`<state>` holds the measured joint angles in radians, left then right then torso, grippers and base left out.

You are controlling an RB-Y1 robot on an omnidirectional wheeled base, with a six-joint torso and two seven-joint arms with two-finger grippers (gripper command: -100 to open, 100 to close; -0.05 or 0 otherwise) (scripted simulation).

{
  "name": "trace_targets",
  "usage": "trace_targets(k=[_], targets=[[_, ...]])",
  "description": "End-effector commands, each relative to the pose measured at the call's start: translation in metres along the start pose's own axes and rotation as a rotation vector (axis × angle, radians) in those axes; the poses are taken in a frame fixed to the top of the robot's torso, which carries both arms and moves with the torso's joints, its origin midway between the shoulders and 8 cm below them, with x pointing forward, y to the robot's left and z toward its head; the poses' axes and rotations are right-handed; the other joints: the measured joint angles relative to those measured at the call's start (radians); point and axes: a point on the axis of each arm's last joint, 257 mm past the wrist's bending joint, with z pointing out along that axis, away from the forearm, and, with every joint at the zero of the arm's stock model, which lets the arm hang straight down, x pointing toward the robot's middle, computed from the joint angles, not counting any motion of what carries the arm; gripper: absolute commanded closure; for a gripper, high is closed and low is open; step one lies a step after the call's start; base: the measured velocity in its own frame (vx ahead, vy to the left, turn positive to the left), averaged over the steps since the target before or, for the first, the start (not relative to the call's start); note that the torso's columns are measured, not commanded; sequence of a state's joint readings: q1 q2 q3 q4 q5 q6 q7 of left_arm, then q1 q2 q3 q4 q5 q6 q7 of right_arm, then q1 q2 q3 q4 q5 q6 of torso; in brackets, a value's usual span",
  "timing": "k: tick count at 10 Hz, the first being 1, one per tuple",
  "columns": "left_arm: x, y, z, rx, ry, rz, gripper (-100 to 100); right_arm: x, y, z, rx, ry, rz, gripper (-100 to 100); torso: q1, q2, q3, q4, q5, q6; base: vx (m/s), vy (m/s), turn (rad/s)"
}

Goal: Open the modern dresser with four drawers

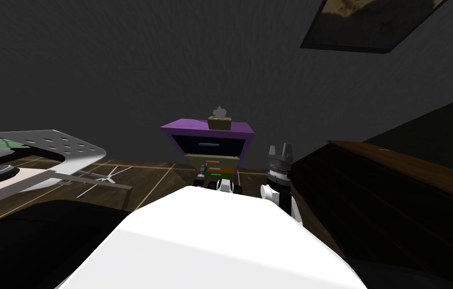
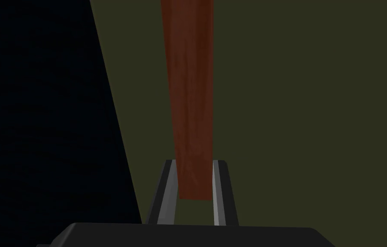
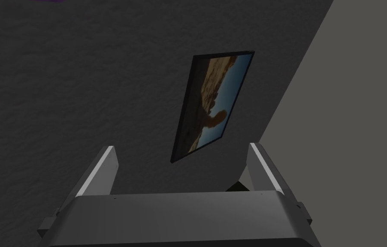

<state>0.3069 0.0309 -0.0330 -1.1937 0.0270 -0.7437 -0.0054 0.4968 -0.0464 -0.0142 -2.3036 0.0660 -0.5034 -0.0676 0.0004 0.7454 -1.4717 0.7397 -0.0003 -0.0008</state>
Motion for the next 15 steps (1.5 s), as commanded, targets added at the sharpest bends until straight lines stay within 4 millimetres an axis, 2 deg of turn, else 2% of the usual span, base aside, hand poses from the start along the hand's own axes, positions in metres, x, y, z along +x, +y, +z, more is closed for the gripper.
trace_targets(k=[1,5,6,15], targets=[[0.000,-0.003,0.000,-0.002,0.004,0.001,100,0.000,0.000,0.000,0.000,0.000,0.000,0,-0.001,-0.003,-0.001,0.001,-0.001,0.000,-0.177,-0.024,0.017],[0.001,-0.002,-0.009,-0.010,0.009,0.000,100,0.000,0.000,0.000,0.000,0.000,0.000,0,-0.001,-0.002,-0.002,0.000,-0.001,0.000,-0.156,-0.013,0.012],[0.001,-0.005,-0.003,-0.013,0.009,-0.001,-100,0.000,0.000,0.000,0.000,0.000,0.000,0,-0.001,-0.002,-0.001,0.000,-0.001,0.000,-0.113,-0.015,0.006],[-0.004,-0.051,0.033,-0.015,0.012,-0.003,-100,0.000,0.000,0.000,0.000,0.000,0.000,0,-0.002,-0.003,-0.002,0.003,-0.003,0.000,-0.025,-0.008,0.000]])
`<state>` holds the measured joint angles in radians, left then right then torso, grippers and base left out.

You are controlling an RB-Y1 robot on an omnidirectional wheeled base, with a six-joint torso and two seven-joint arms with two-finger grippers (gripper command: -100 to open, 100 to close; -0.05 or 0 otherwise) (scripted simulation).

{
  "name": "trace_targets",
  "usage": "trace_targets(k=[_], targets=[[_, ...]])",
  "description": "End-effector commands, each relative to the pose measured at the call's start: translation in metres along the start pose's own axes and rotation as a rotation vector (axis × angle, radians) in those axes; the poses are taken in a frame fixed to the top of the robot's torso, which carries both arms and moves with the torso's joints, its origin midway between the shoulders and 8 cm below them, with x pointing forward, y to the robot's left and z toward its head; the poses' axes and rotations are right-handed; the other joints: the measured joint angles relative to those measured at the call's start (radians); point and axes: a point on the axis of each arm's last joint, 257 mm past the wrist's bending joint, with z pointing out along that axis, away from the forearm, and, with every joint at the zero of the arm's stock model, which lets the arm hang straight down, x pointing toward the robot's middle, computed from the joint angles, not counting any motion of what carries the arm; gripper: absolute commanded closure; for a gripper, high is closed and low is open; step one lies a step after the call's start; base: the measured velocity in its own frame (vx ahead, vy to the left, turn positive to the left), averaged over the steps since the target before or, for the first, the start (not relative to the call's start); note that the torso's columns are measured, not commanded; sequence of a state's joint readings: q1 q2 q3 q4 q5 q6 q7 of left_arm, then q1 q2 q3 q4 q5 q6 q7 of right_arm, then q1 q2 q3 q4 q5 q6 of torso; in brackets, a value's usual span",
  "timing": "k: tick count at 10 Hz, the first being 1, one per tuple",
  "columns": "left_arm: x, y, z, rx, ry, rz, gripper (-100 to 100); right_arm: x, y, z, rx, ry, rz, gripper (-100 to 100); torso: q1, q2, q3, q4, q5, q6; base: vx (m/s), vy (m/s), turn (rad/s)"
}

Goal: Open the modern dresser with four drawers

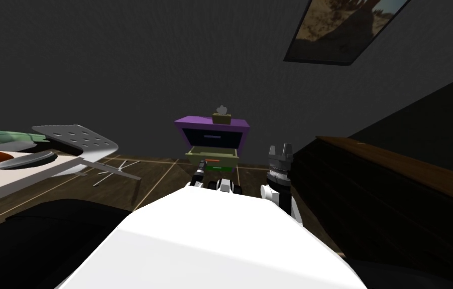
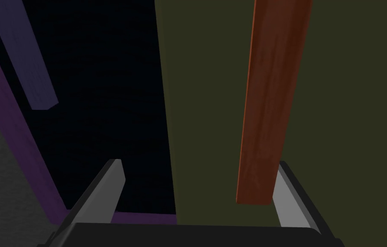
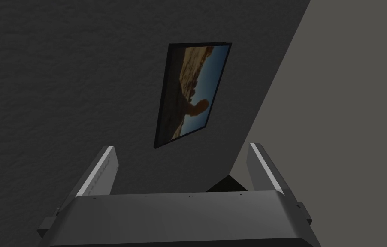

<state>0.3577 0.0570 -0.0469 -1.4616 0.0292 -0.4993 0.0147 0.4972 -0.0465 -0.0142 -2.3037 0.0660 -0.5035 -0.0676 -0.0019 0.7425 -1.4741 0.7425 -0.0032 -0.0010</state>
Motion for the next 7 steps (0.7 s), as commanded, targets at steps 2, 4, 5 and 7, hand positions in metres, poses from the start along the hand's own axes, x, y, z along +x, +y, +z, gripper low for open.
trace_targets(k=[2,4,5,7], targets=[[-0.0004,-0.0011,0.0016,-0.017,0.000,-0.002,0,0.0000,0.0000,0.0000,0.000,0.000,0.000,0,-0.001,0.001,0.001,0.000,0.000,0.000,-0.005,-0.001,0.000],[-0.0008,0.0027,-0.0002,-0.027,-0.001,-0.002,0,0.0000,0.0000,0.0000,0.000,0.000,0.000,0,0.000,-0.002,-0.001,-0.002,0.002,0.001,0.000,0.000,0.000],[-0.0009,0.0038,-0.0007,-0.030,-0.001,-0.002,0,0.0000,0.0000,0.0000,0.000,0.000,0.000,0,0.001,-0.003,-0.001,-0.003,0.002,0.001,0.000,0.000,0.000],[-0.0010,0.0049,-0.0012,-0.033,-0.001,-0.002,0,0.0000,0.0000,0.0000,0.000,0.000,0.000,0,0.001,-0.004,-0.002,-0.004,0.003,0.001,0.000,0.000,0.000]])
